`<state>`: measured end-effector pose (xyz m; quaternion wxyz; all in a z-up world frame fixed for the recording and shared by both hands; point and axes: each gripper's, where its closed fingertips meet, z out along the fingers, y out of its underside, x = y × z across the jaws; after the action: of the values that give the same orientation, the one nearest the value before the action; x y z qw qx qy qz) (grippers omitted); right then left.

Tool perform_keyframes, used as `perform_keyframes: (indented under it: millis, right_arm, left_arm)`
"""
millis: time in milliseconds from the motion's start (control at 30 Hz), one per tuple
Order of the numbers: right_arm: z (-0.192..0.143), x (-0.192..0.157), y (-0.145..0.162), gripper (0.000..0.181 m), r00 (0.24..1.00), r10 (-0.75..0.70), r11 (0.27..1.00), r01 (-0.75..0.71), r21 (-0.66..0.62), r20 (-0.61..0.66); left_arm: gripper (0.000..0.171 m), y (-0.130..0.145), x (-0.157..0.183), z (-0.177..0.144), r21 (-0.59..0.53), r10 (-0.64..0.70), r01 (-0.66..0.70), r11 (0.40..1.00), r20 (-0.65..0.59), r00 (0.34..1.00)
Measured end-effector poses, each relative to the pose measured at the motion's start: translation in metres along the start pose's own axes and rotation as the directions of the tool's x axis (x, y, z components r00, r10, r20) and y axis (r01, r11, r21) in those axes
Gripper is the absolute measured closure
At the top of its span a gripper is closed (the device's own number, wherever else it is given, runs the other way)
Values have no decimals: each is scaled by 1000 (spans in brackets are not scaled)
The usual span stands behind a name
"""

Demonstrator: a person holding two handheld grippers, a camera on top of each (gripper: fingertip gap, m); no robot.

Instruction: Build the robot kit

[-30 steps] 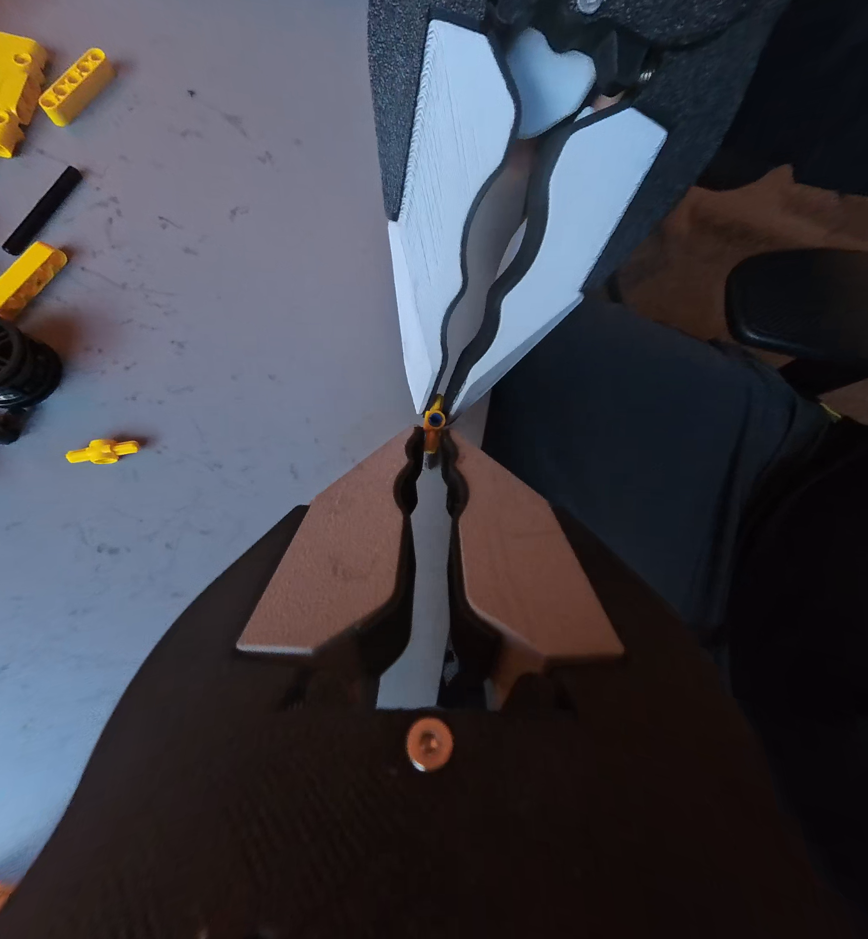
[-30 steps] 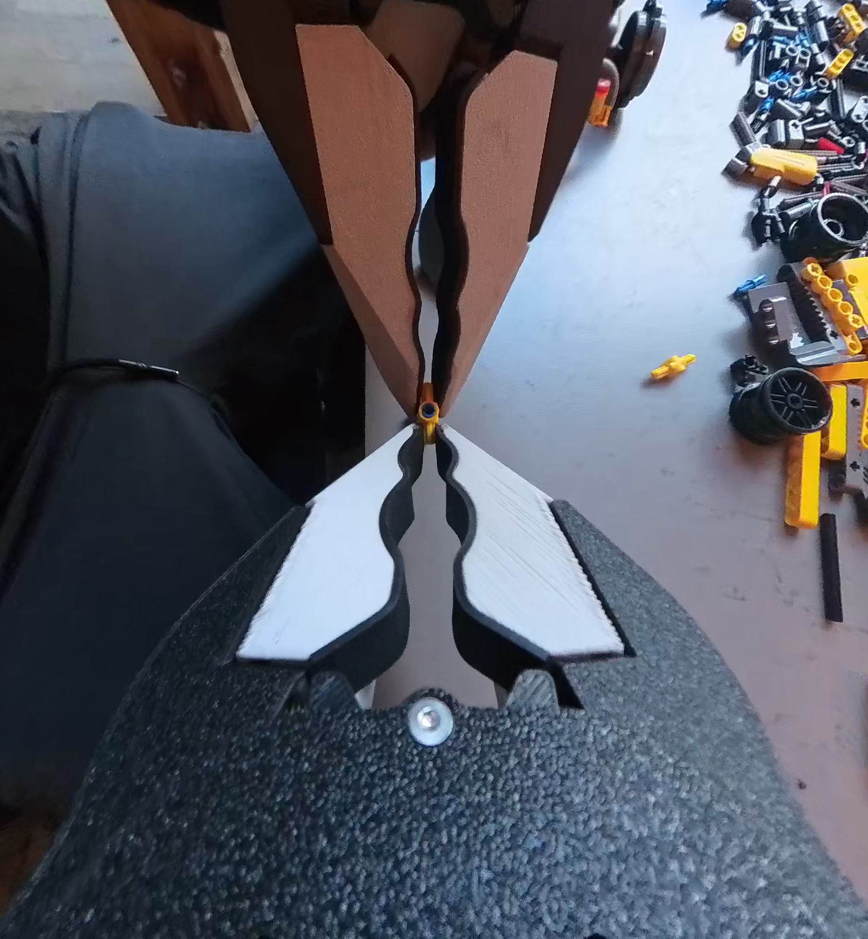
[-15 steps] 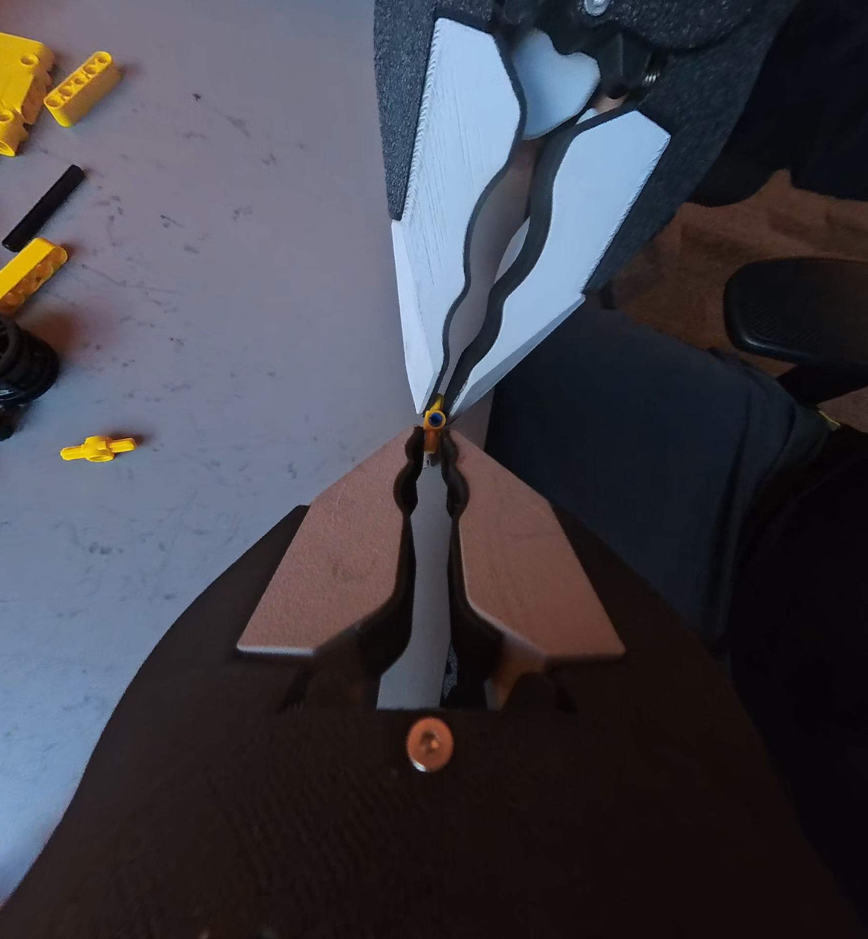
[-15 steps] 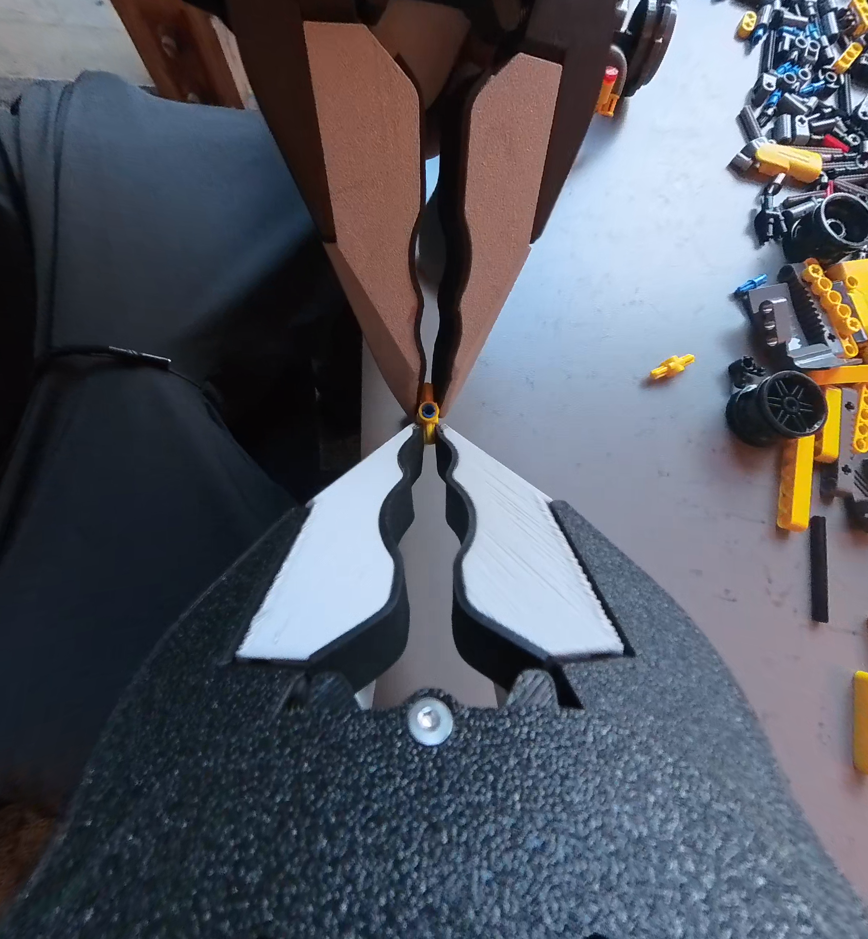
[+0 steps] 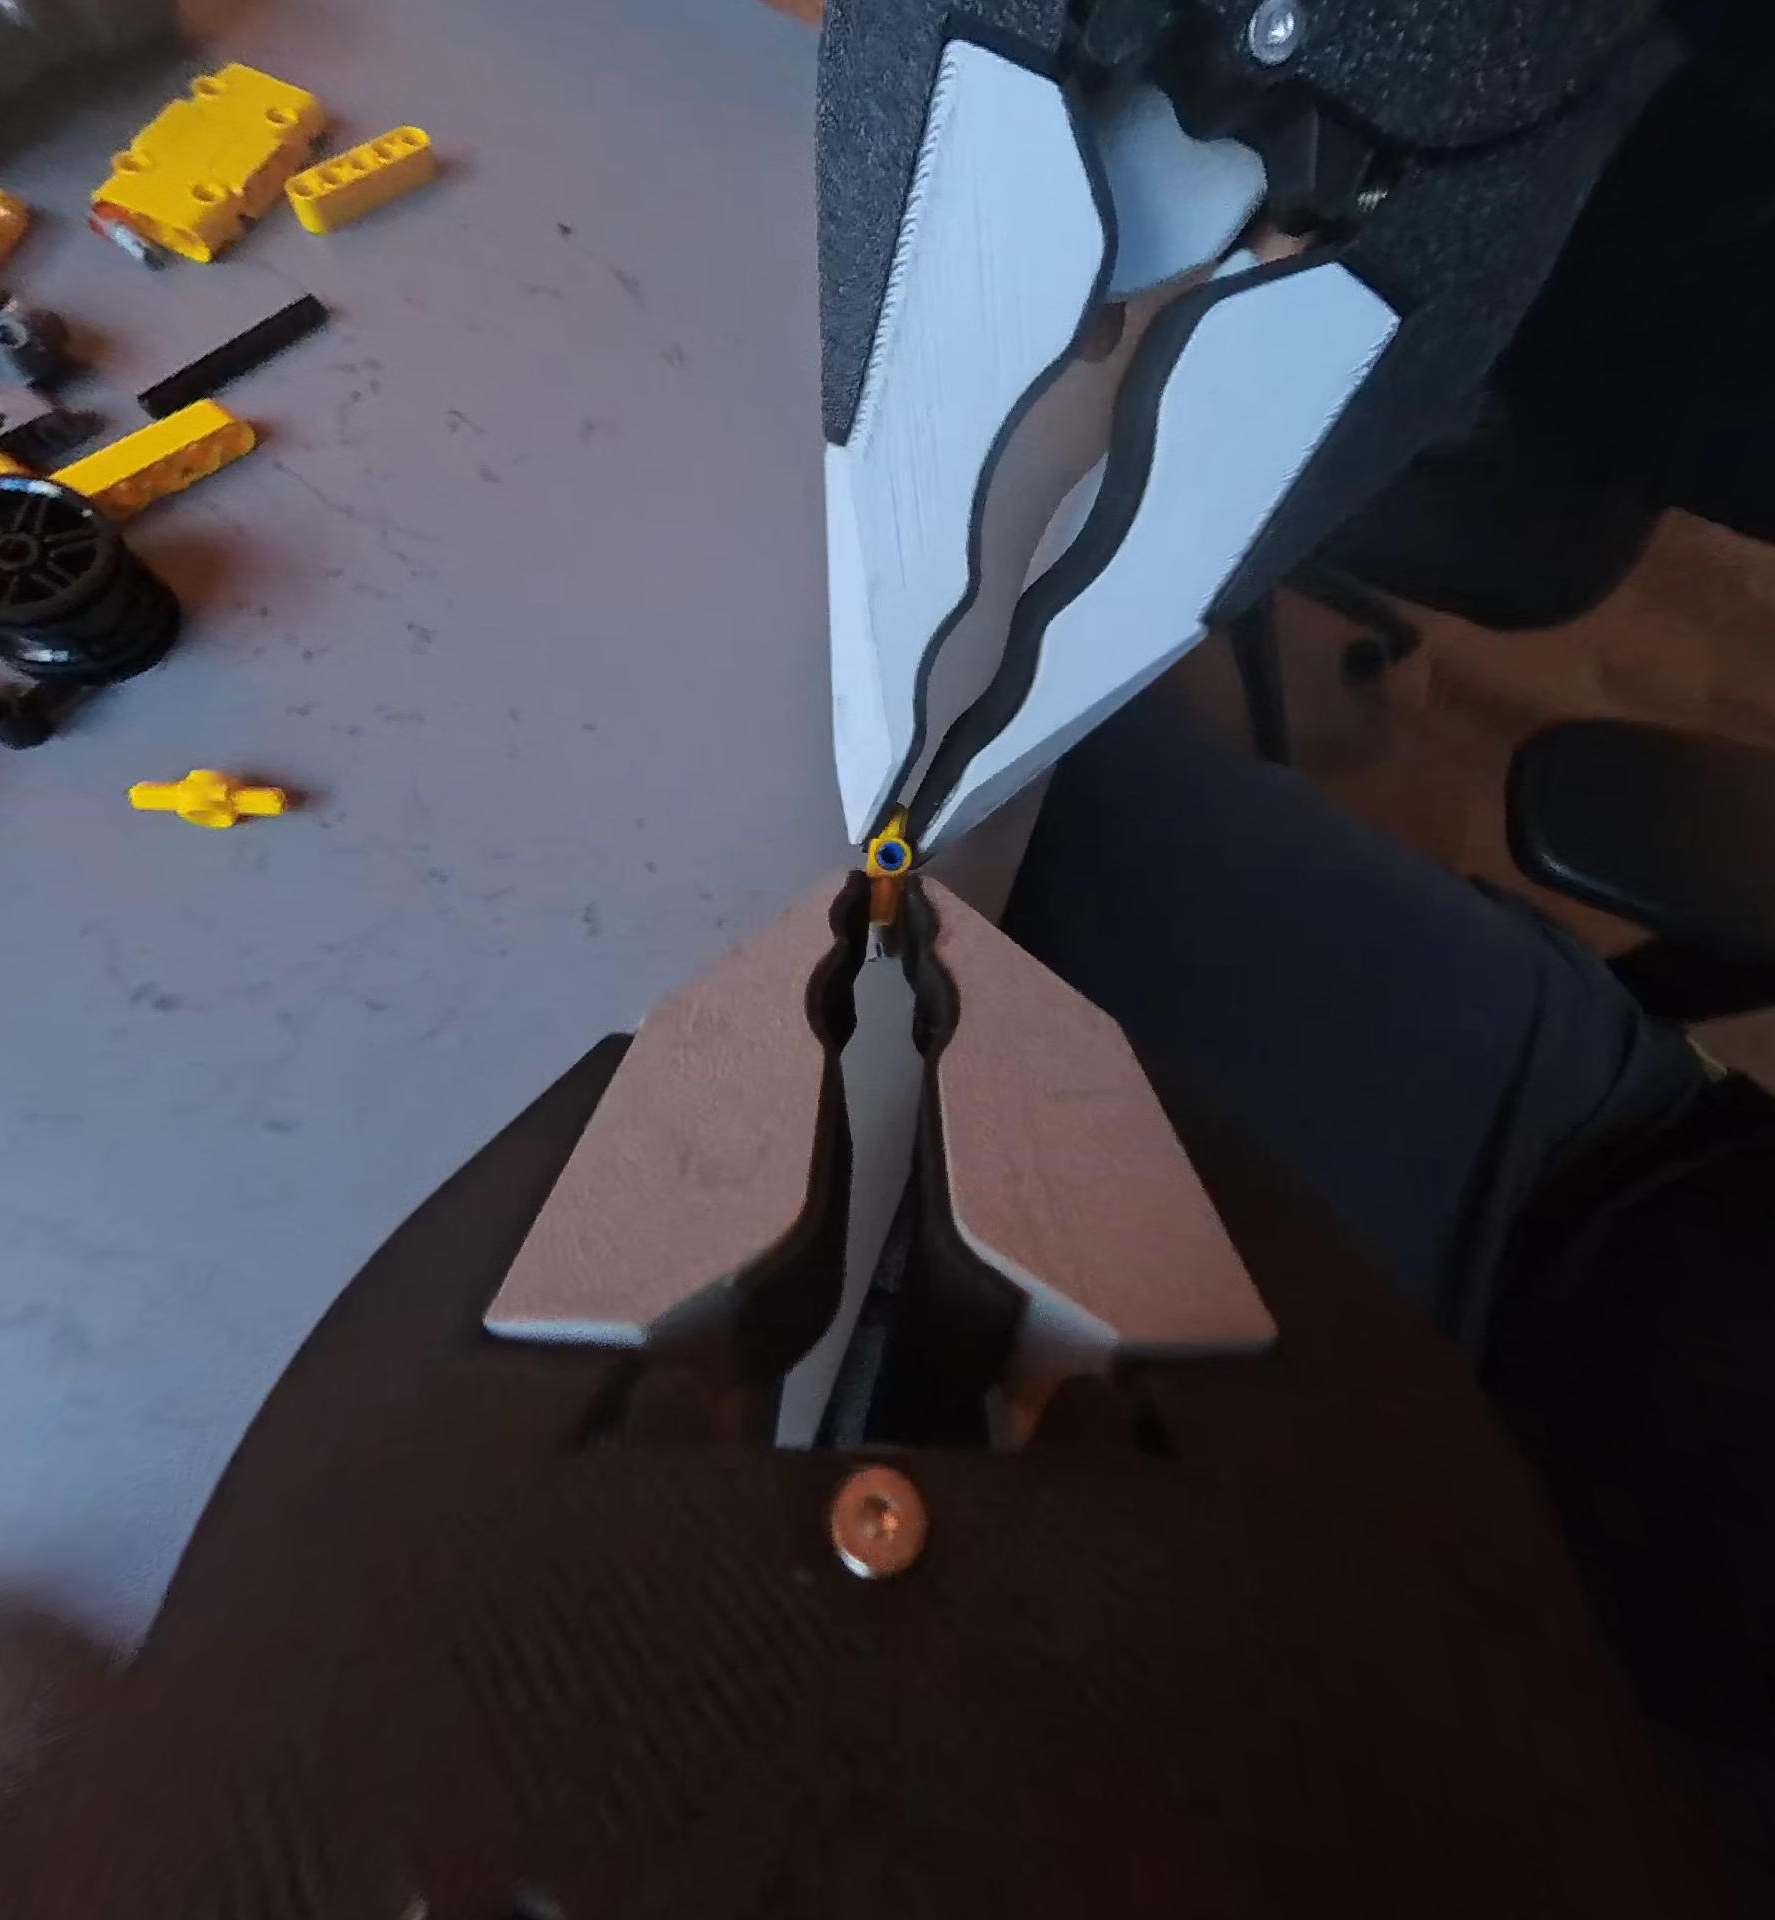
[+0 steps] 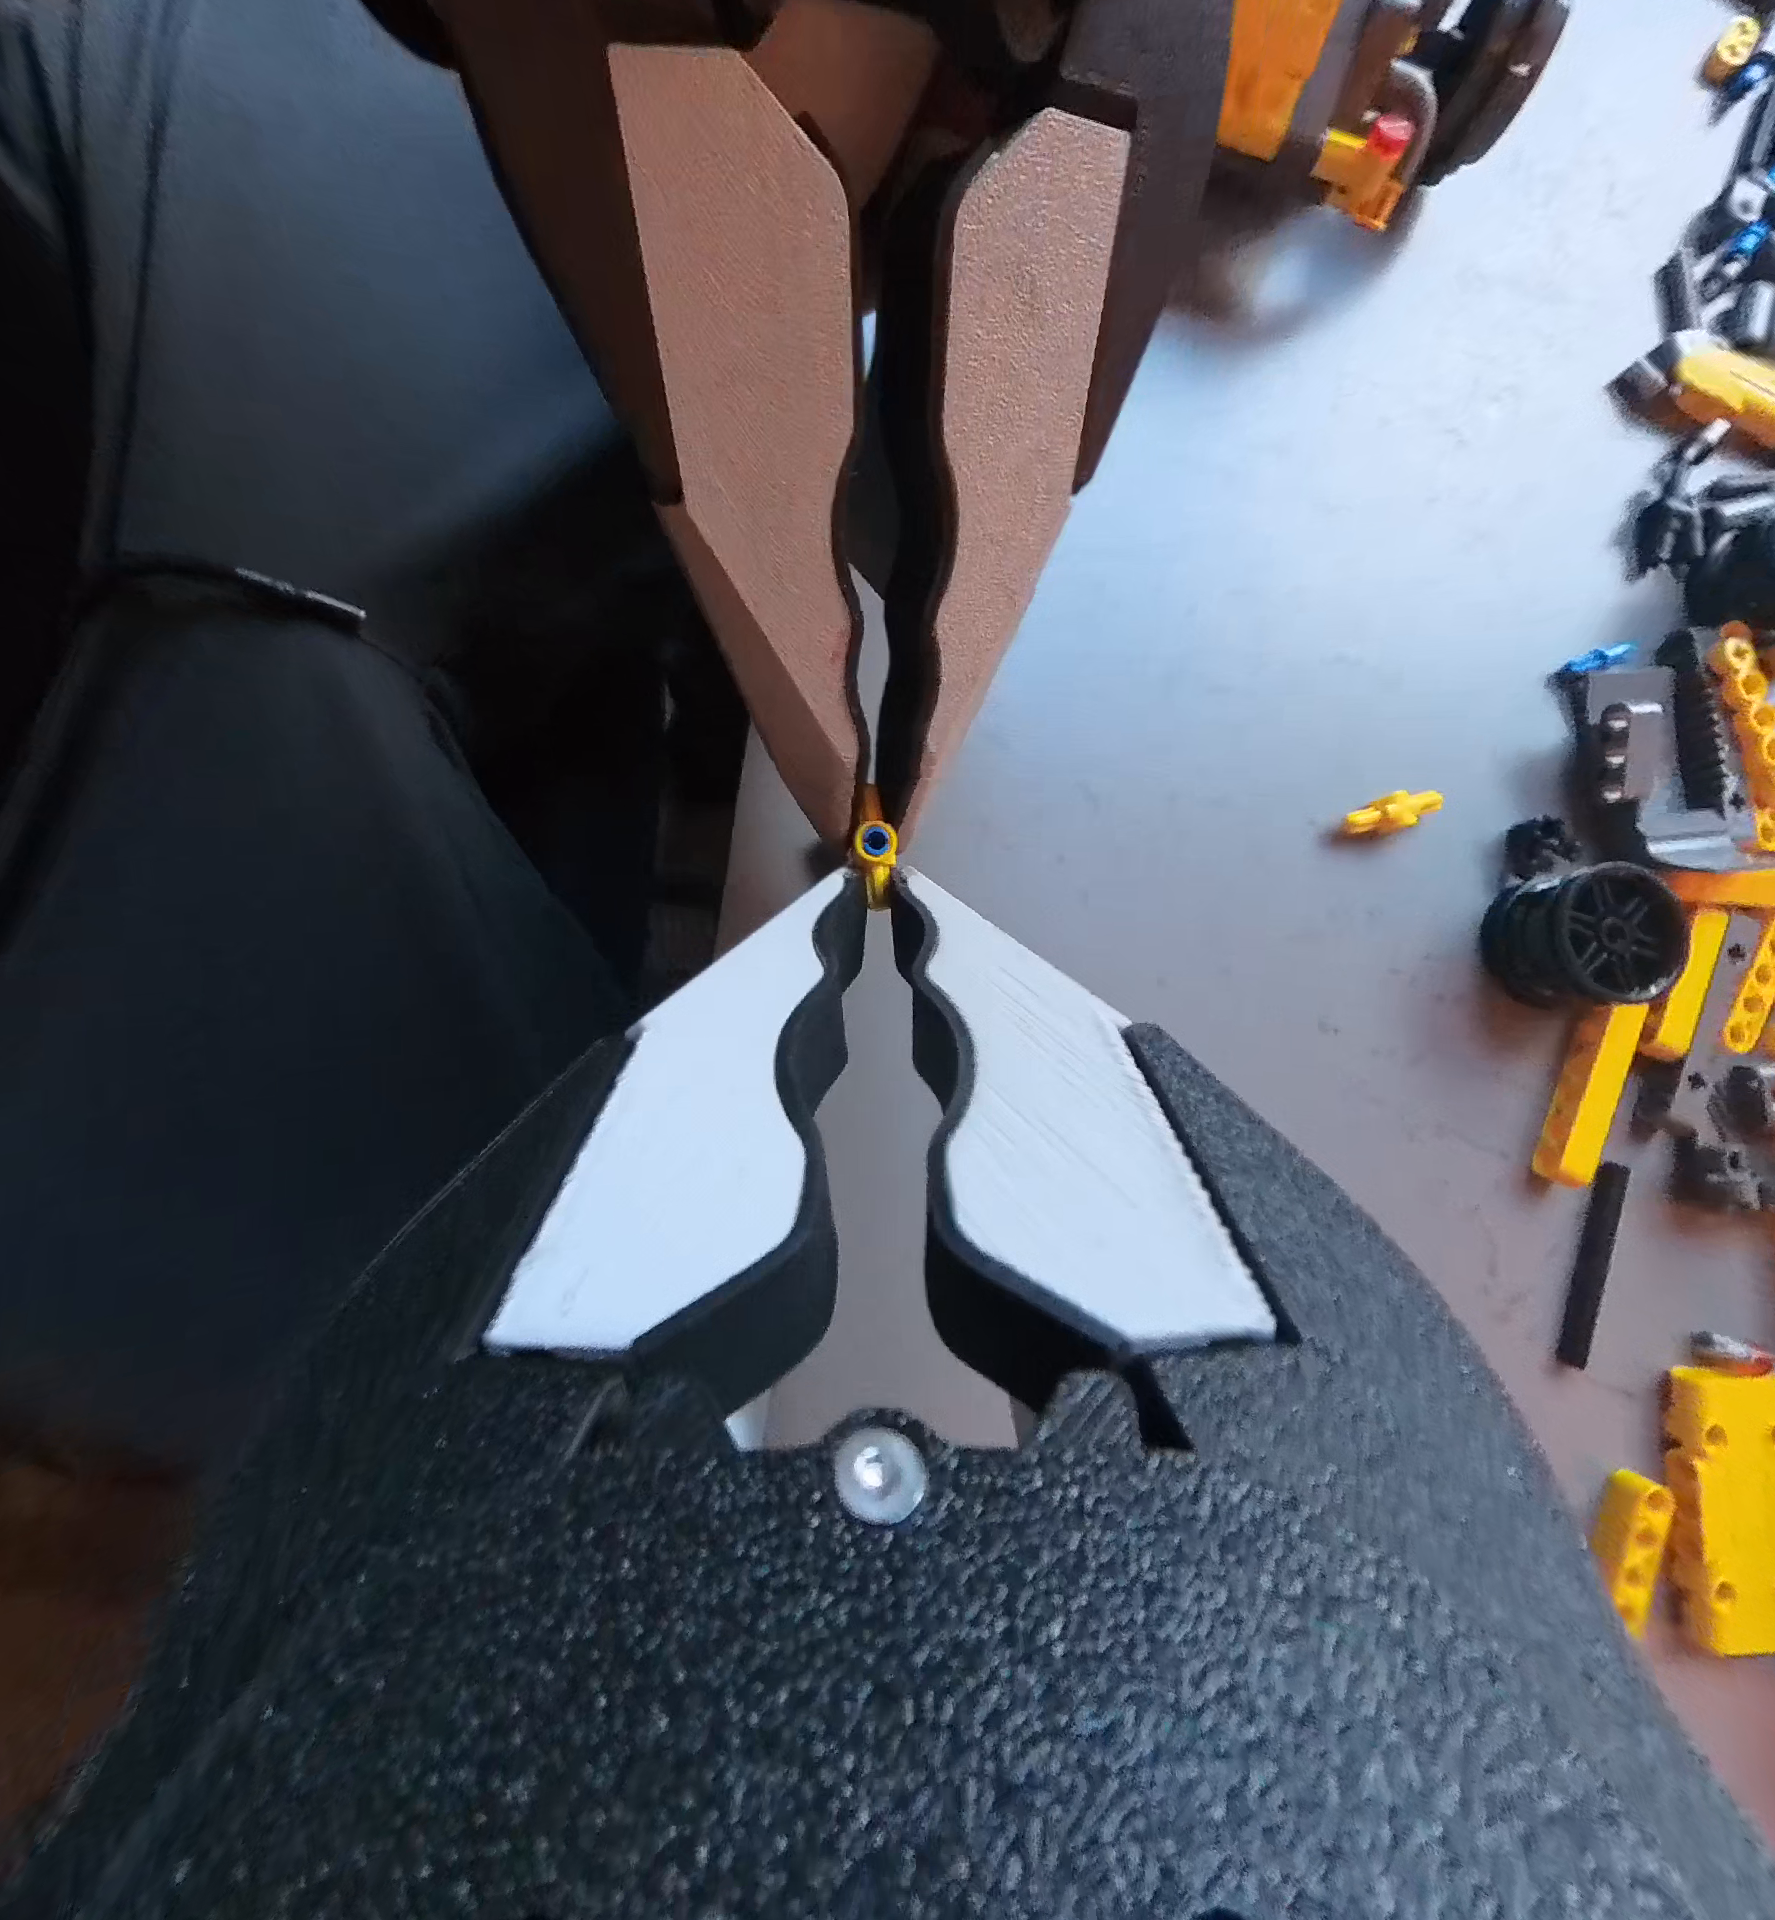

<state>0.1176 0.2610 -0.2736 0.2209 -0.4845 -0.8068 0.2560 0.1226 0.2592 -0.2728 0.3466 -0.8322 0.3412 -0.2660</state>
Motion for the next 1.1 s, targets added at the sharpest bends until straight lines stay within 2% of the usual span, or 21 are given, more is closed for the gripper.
perform_keyframes:
  millis: [100, 167, 267, 433, 467, 567, 667, 833, 867, 1000, 1100]
  right_arm:
    - [1, 0, -1, 178, 998, -58, 998, 59, -37, 29]
    - [6, -3, 3, 177, 995, -96, 991, 99, -86, 41]
    - [7, -2, 4, 178, 989, -145, 984, 145, -101, 9]
    - [6, -1, 5, 177, 999, -45, 998, 44, -37, -8]
    - [5, 0, 6, 174, 999, -33, 999, 32, -38, -17]
    - [3, 4, 0, 152, 999, 15, 999, -14, 38, -31]
    - [8, -2, -3, 163, 1000, 29, 995, -29, 94, 5]
    - [10, -6, -3, 168, 997, 77, 986, -79, 146, 21]
    - [10, -5, -2, 175, 996, 93, 985, -94, 145, 17]
    - [8, 3, 11, 178, 985, 174, 974, -168, 154, -23]
    - [0, 8, 6, 178, 974, 224, 954, -213, 212, -29]
  left_arm:
    - [169, 2, -1, -1, 36, -21, 19, 999, 65, 998]
    - [168, 7, -1, 3, 15, -8, 6, 1000, 108, 994]
    - [169, 7, -2, 3, 14, 16, -18, 1000, 154, 988]
    - [169, 7, -1, 3, -8, 14, -13, 1000, 114, 993]
    - [169, 6, -2, 3, -23, 15, -13, 1000, 104, 994]
    - [169, 6, -1, 3, -66, 36, -32, 997, 66, 997]
    - [169, 7, -2, 3, -88, 87, -84, 993, 36, 996]
    - [169, 9, 0, -1, -95, 88, -88, 992, -4, 996]
    - [167, 9, -1, -3, -92, 95, -94, 991, 6, 995]
    - [167, 9, 0, -13, -60, 85, -85, 995, -12, 996]
    - [167, 13, -2, -15, -58, 69, -69, 996, -5, 998]
